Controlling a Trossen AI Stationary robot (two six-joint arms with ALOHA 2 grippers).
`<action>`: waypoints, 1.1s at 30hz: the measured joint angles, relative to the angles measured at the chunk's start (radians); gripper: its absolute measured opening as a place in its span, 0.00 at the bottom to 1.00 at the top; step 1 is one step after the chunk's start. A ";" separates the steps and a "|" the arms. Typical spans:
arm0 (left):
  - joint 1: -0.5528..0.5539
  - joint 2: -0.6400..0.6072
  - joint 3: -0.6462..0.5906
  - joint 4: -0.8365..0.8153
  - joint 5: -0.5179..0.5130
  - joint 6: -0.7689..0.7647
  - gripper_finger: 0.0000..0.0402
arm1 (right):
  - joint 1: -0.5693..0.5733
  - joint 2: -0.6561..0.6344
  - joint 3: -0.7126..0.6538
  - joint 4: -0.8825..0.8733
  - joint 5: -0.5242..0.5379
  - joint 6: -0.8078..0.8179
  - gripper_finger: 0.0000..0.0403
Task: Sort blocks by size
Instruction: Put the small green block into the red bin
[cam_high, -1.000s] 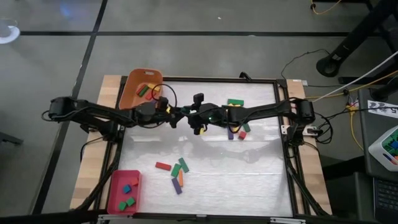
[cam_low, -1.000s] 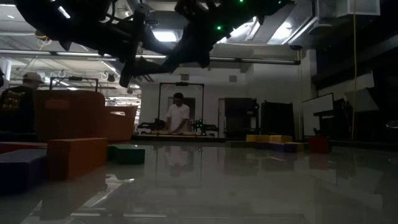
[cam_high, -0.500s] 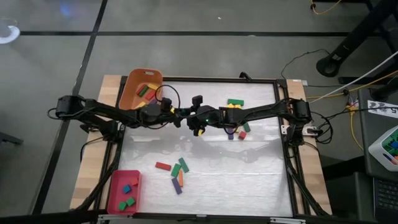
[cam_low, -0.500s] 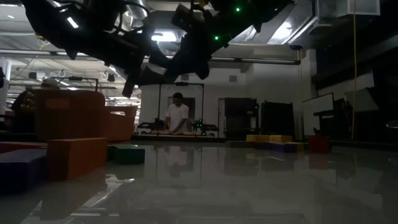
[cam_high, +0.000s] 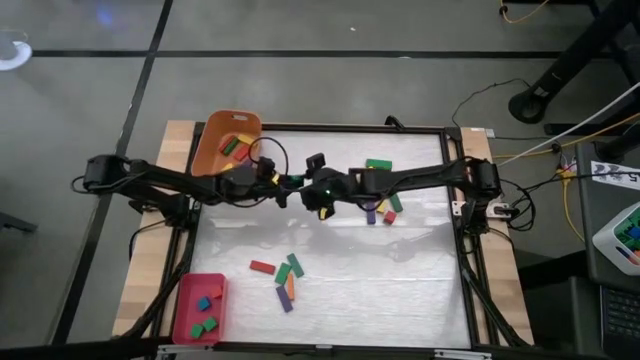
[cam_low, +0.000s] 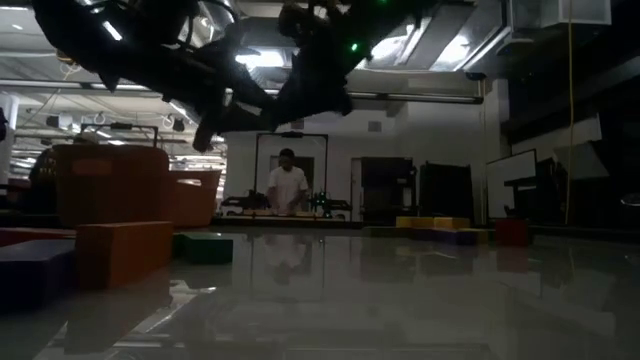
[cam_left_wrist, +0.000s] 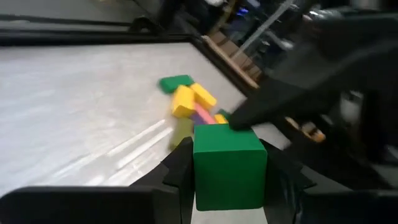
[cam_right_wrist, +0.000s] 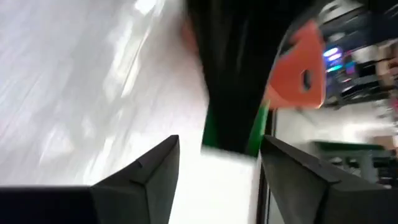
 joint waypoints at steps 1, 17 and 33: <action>0.000 -0.026 0.000 -0.017 0.026 0.009 0.29 | 0.000 0.000 0.044 -0.094 -0.001 -0.001 0.56; -0.273 -0.495 0.000 -0.939 0.769 -0.335 0.29 | 0.000 -0.003 0.291 -0.763 -0.068 -0.023 0.53; -0.694 -0.481 0.000 -1.060 0.770 -1.011 0.39 | 0.000 -0.002 0.280 -0.723 -0.314 0.019 0.53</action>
